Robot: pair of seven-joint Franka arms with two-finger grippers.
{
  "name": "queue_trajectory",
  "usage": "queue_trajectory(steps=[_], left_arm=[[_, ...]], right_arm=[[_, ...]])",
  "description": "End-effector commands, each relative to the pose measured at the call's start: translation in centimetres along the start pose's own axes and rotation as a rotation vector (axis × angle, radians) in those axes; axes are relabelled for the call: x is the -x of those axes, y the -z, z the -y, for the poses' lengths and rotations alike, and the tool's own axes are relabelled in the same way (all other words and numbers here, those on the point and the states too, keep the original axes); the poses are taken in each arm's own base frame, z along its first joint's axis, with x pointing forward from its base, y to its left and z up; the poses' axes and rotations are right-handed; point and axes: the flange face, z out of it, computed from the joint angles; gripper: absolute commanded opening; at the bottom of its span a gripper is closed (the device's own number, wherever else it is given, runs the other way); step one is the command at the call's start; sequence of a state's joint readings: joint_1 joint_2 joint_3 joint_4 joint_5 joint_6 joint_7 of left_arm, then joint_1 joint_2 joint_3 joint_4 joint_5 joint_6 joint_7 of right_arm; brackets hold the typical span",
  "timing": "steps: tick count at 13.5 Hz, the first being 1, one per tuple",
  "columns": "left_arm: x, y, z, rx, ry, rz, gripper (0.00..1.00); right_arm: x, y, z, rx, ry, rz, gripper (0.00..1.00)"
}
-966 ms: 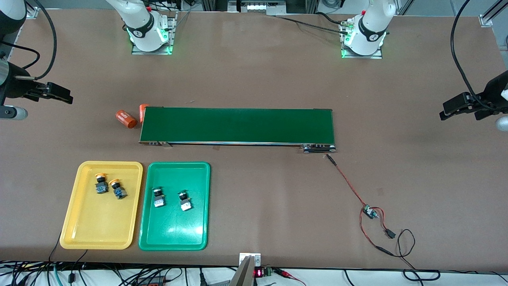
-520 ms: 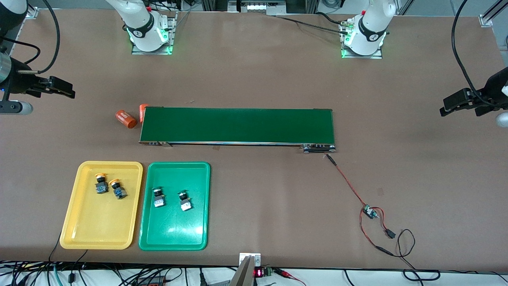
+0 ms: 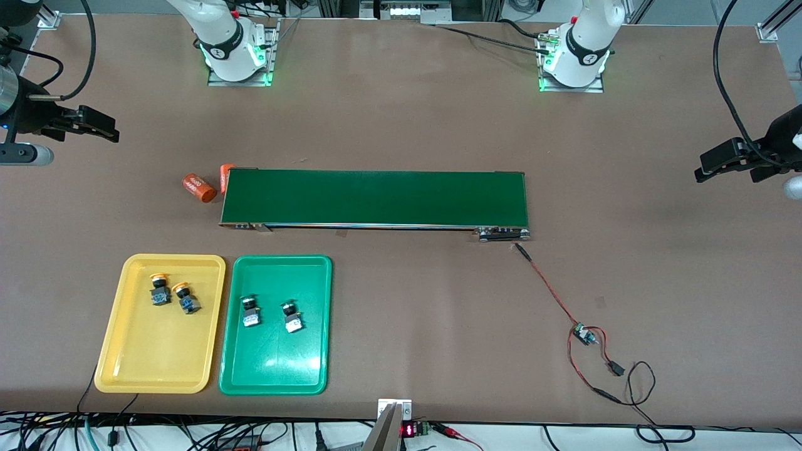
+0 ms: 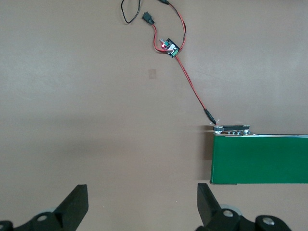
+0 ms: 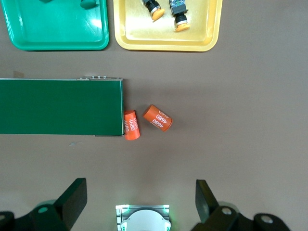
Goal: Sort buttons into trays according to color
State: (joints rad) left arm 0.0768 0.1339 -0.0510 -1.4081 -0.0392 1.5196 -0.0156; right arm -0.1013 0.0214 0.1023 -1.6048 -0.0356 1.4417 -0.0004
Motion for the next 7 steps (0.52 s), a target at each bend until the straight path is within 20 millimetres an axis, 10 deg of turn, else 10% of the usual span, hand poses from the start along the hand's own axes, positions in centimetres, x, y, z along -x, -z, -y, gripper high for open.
queue_trajectory(steps=[1, 7], left_arm=[[0.4, 0.5, 0.1, -0.013, -0.001, 0.000, 1.00], [0.2, 0.5, 0.3, -0.015, 0.002, -0.007, 1.00]], right_arm=[[0.1, 0.0, 0.4, -0.017, 0.005, -0.011, 1.00], [0.1, 0.3, 2.9, -0.066, 0.046, -0.025, 1.00]])
